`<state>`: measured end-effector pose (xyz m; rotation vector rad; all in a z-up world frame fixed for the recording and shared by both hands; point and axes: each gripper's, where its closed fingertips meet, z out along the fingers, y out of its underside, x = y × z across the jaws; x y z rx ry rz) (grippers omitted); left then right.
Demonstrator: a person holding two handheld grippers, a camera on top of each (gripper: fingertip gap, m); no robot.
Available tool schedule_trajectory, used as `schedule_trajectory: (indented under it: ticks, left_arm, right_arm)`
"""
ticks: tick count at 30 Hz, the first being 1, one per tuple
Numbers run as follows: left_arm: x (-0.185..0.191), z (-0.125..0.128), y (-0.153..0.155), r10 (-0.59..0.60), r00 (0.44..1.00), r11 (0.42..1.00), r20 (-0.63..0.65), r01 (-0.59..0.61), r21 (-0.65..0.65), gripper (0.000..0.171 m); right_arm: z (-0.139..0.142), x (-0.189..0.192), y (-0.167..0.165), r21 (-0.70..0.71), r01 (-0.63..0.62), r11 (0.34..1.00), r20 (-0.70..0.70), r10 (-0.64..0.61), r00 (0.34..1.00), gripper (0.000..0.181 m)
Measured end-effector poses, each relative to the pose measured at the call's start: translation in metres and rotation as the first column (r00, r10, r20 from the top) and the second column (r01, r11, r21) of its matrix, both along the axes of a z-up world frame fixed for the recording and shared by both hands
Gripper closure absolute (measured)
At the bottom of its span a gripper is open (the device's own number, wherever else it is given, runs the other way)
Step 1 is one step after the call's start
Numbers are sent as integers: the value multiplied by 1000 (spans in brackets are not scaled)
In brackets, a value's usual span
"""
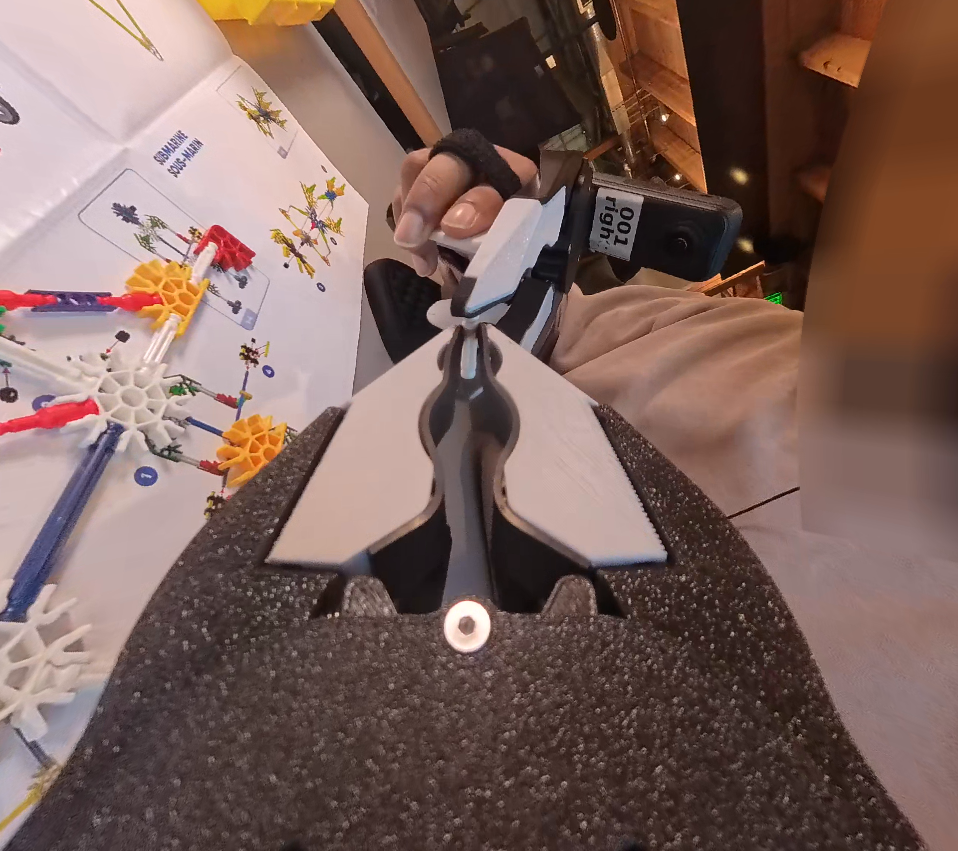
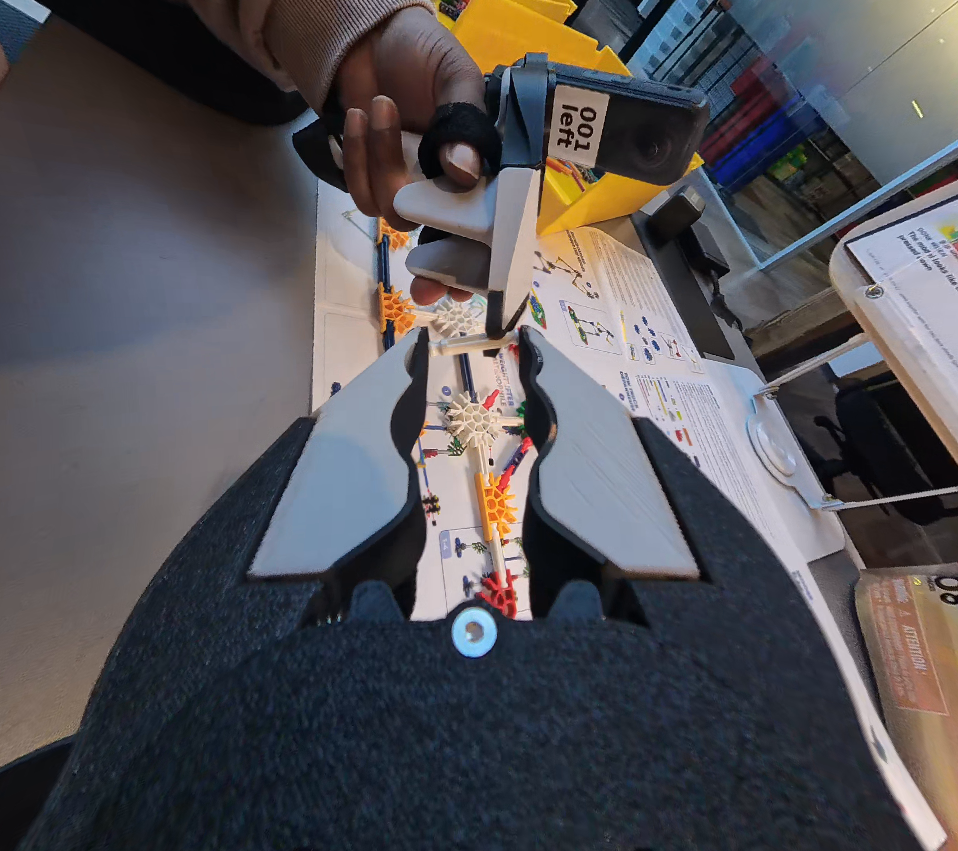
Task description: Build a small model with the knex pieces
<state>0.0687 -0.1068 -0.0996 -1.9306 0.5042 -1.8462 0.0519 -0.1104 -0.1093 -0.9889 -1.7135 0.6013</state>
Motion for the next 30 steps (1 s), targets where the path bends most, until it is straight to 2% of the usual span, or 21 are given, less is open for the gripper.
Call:
schedule_trajectory:
  ticks: [3, 6, 9, 11, 15, 19, 23, 30]
  left_arm:
    - [-1, 0, 5, 40, 999, 996, -19, -39, 77, 169]
    - [-17, -4, 17, 157, 973, 939, -169, -94, 332, 152]
    - [-39, -10, 17, 253, 899, 834, -357, -16, 552, 144]
    - [-57, -23, 13, 301, 828, 775, -474, 76, 627, 142]
    - [-95, -55, 0, 350, 684, 713, -640, 249, 655, 144]
    - [-131, -74, -17, 333, 623, 750, -708, 279, 599, 146]
    - [-154, -84, -28, 323, 587, 780, -742, 279, 560, 146]
    - [-158, -101, -39, 272, 576, 798, -771, 314, 515, 143]
  right_arm:
    - [0, 3, 5, -39, 9, 999, -2, -9, 1000, 148]
    - [-2, 23, 33, -78, 82, 994, 61, -77, 995, 148]
    - [-33, 57, 60, -193, 151, 970, 252, -99, 963, 147]
    - [-55, 73, 64, -277, 174, 945, 359, -67, 931, 147]
    - [-82, 80, 63, -287, 190, 939, 453, -41, 890, 147]
    - [-93, 80, 66, -294, 198, 935, 483, -33, 875, 147]
    - [-98, 80, 66, -292, 188, 938, 511, -13, 860, 147]
    - [-98, 80, 66, -268, 183, 946, 527, -15, 850, 147]
